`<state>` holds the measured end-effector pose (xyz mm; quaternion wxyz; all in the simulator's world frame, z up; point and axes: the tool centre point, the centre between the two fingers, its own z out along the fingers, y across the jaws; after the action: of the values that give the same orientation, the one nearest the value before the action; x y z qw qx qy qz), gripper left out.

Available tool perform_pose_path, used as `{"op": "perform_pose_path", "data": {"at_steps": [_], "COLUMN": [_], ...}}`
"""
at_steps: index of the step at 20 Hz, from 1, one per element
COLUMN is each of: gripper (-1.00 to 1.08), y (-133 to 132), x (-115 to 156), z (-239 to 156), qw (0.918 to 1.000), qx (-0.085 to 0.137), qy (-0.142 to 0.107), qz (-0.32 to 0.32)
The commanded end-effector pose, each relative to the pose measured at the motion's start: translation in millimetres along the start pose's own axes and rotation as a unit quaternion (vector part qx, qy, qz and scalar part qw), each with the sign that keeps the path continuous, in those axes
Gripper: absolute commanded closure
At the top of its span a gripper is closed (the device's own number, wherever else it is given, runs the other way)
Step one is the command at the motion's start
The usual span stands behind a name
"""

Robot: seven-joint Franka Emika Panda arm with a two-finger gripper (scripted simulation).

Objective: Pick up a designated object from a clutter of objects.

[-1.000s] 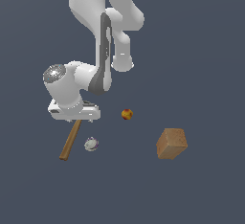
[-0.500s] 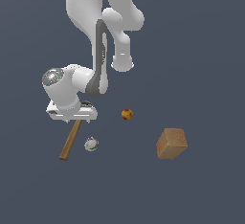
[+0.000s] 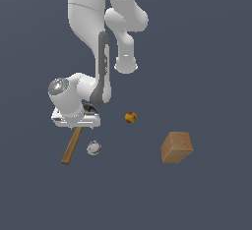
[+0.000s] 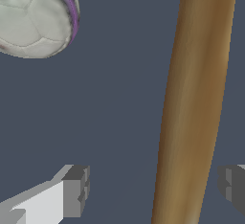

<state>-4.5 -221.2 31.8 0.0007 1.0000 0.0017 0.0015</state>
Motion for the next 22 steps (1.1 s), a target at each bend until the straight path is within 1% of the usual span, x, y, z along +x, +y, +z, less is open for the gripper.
{"op": "perform_pose_path", "data": {"at_steps": [1, 5, 6, 15, 16, 22], "gripper": [-0.92, -0.92, 1.08, 1.08, 1.08, 1.08], "y": [-1.9, -1.6, -1.6, -1.6, 2.0, -0.5], "x": [-0.3, 0.3, 0.3, 0.3, 0.0, 0.8], "z": [11.7, 16.0, 16.0, 16.0, 14.1, 4.4], "qw": [1.0, 1.0, 1.0, 1.0, 1.0, 1.0], "qx": [0.001, 0.001, 0.001, 0.001, -0.001, -0.001], "qy": [-0.002, -0.001, -0.001, -0.001, 0.0, 0.0], "qz": [-0.002, -0.002, -0.002, -0.002, 0.0, 0.0]}}
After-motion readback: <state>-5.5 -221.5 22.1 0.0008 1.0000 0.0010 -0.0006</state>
